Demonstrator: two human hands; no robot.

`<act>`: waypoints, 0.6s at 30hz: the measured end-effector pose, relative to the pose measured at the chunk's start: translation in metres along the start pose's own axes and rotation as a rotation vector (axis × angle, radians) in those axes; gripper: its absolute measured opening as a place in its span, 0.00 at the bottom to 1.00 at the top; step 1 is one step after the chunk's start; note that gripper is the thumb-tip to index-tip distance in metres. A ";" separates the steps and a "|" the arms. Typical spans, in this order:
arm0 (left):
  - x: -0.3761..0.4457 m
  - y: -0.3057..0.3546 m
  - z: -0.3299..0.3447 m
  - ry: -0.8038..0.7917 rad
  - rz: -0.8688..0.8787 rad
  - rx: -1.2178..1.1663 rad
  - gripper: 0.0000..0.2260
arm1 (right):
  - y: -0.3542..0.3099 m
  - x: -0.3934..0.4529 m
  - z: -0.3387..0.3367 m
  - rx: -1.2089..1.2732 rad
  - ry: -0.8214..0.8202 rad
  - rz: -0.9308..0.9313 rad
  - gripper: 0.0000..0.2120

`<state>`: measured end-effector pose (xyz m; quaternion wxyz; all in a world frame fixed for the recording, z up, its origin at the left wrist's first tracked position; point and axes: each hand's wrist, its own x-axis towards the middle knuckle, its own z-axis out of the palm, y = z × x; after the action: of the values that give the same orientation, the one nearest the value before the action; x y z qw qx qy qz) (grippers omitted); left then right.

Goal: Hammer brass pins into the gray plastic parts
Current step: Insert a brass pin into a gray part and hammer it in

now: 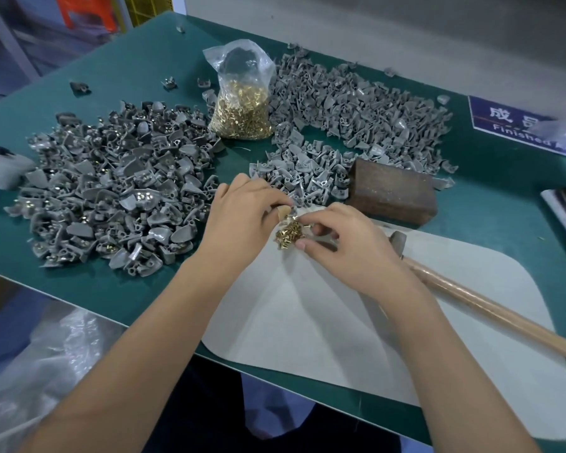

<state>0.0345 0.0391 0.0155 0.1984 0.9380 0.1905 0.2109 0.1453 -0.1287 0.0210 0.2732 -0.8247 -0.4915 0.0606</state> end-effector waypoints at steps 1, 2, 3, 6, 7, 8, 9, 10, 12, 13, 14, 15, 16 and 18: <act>-0.002 -0.001 0.000 -0.001 0.006 -0.023 0.06 | 0.000 0.000 0.000 0.009 0.004 0.004 0.14; -0.004 -0.001 0.001 0.000 0.010 -0.041 0.06 | 0.000 0.000 0.000 0.012 0.007 0.007 0.13; -0.005 -0.002 0.001 0.002 0.015 -0.054 0.06 | -0.001 0.000 0.000 0.014 0.009 0.010 0.12; -0.008 -0.004 0.001 -0.005 0.031 -0.099 0.07 | -0.001 0.000 -0.001 0.035 0.010 0.007 0.10; -0.008 -0.005 0.001 -0.014 0.039 -0.127 0.07 | -0.001 -0.001 -0.001 0.045 0.009 0.006 0.09; -0.008 -0.006 0.002 -0.019 0.046 -0.162 0.06 | -0.001 0.000 -0.001 0.055 0.011 0.006 0.09; -0.008 -0.006 0.002 -0.022 0.046 -0.198 0.06 | -0.001 0.000 -0.002 0.063 0.018 0.006 0.08; -0.008 -0.006 0.002 -0.023 0.041 -0.234 0.06 | -0.001 0.000 -0.002 0.065 0.030 0.006 0.07; -0.009 -0.008 0.003 -0.027 0.031 -0.287 0.06 | -0.001 0.000 -0.001 0.067 0.059 0.012 0.06; -0.010 -0.008 0.003 -0.024 0.027 -0.304 0.06 | 0.000 -0.001 -0.002 0.073 0.074 0.023 0.06; -0.011 -0.009 0.003 -0.009 0.024 -0.326 0.06 | 0.000 -0.002 -0.002 0.080 0.086 0.037 0.06; -0.012 -0.009 0.003 0.025 0.020 -0.358 0.06 | 0.000 -0.002 -0.003 0.088 0.093 0.049 0.06; -0.013 -0.009 0.002 0.080 0.008 -0.401 0.06 | 0.000 -0.002 -0.003 0.093 0.097 0.057 0.06; -0.014 -0.009 0.001 0.201 -0.045 -0.473 0.07 | -0.001 -0.002 -0.004 0.088 0.092 0.065 0.07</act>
<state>0.0208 0.0404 0.0063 0.3969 0.8354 0.1754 0.3374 0.1446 -0.1312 0.0247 0.3295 -0.8293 -0.4481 0.0532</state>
